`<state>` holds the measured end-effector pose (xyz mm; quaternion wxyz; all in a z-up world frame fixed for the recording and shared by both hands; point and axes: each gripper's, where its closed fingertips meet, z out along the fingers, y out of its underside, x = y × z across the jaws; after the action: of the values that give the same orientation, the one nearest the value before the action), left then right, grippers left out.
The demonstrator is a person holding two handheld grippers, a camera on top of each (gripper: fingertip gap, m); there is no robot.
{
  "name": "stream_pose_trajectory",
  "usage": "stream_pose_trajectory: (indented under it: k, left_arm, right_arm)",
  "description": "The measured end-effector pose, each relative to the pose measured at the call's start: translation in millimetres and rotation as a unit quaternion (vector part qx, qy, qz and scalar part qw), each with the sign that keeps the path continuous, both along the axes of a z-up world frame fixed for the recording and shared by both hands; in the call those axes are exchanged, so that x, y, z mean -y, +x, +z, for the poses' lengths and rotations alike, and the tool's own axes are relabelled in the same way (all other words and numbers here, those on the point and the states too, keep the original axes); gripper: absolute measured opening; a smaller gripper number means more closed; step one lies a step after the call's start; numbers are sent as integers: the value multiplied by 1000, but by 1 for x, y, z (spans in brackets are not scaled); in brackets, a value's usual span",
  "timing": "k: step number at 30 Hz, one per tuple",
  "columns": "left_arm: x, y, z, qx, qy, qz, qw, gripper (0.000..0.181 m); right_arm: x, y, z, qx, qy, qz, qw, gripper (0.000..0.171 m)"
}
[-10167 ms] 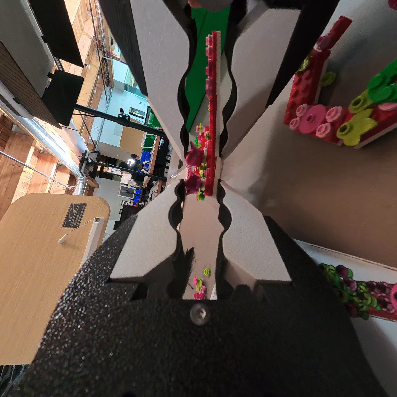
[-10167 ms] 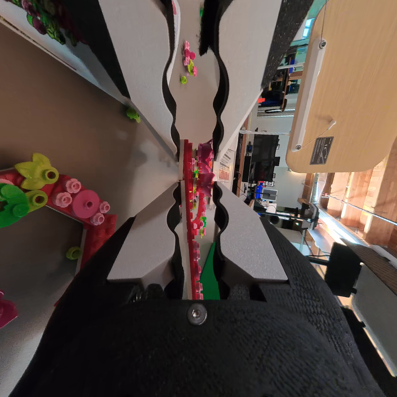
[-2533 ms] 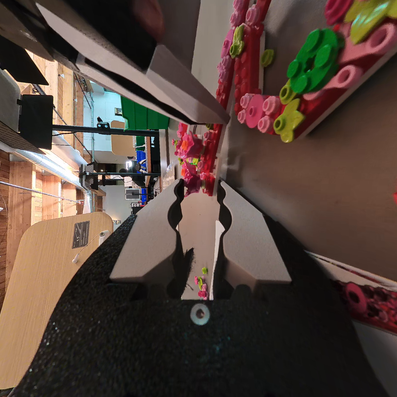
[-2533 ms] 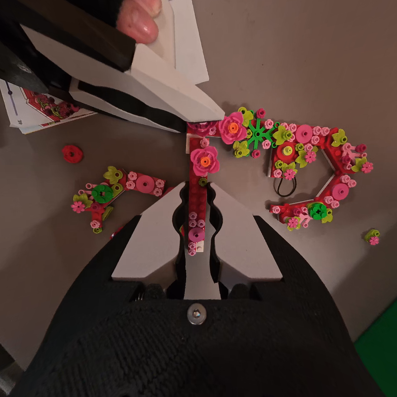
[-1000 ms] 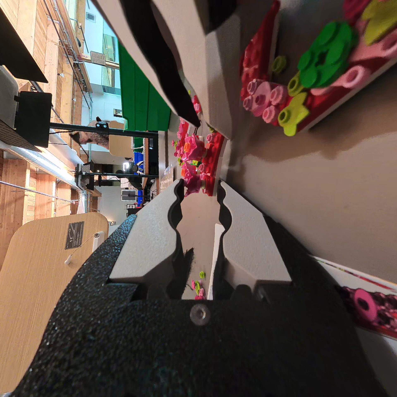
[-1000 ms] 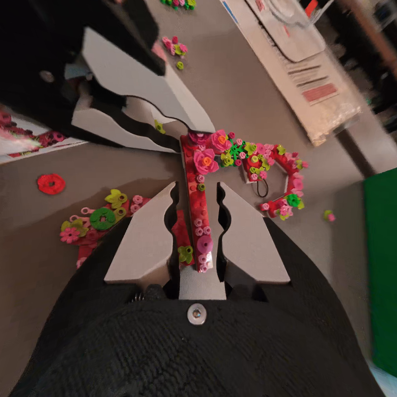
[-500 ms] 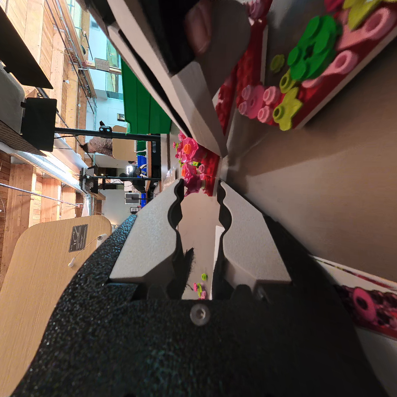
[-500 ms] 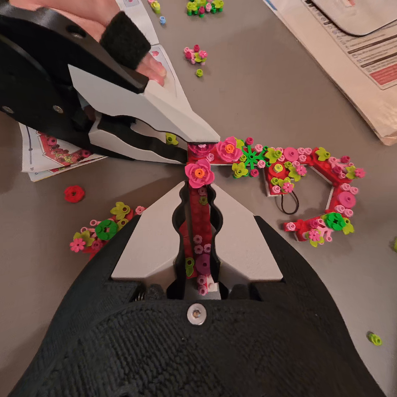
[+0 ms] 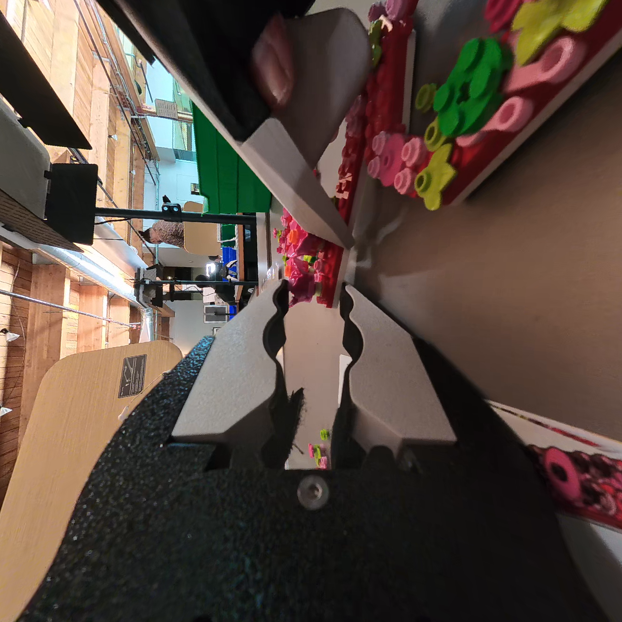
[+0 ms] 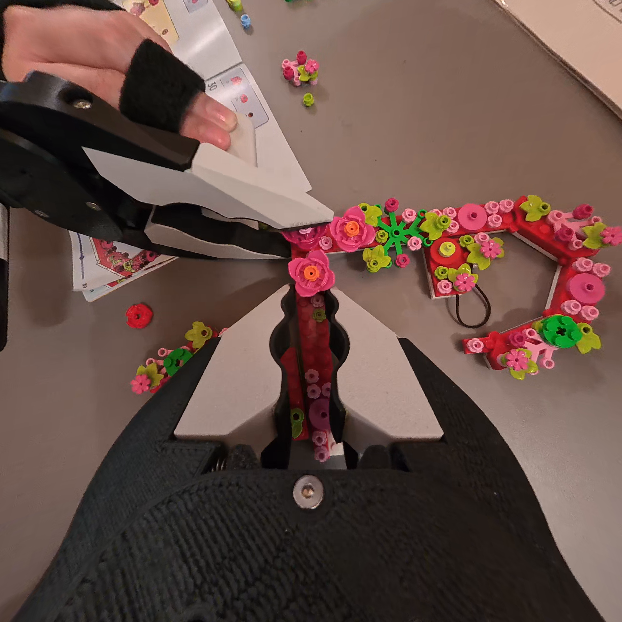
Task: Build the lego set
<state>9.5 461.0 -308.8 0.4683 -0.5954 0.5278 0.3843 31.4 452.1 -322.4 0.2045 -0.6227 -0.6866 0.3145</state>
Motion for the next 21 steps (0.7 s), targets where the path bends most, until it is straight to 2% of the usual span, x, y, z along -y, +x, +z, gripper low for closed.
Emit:
stream_pose_trajectory:
  k: [5, 12, 14, 16, 18, 21]
  left_arm:
    - [0, 0, 0, 8, -4, 1, 1000, 28]
    - [0, -1, -1, 12, -6, 5, 1000, 29]
    - [0, -1, -1, 13, -6, 5, 1000, 29]
    - [0, -1, -1, 17, -7, 6, 1000, 29]
    - [-1, -1, -1, 20, -7, 6, 1000, 29]
    - [-1, -1, -1, 21, -7, 6, 1000, 29]
  right_arm:
    - [-2, 0, -1, -4, 20, 2, 1000, 18]
    - [-11, 12, 11, -14, 61, -21, 998, 29]
    - [-13, 19, 18, -34, 109, -31, 993, 28]
    - [-2, 19, 31, -85, 176, -7, 981, 28]
    - [7, 18, 35, -112, 274, 21, 955, 27]
    - [18, 11, 25, -105, 390, 69, 912, 26]
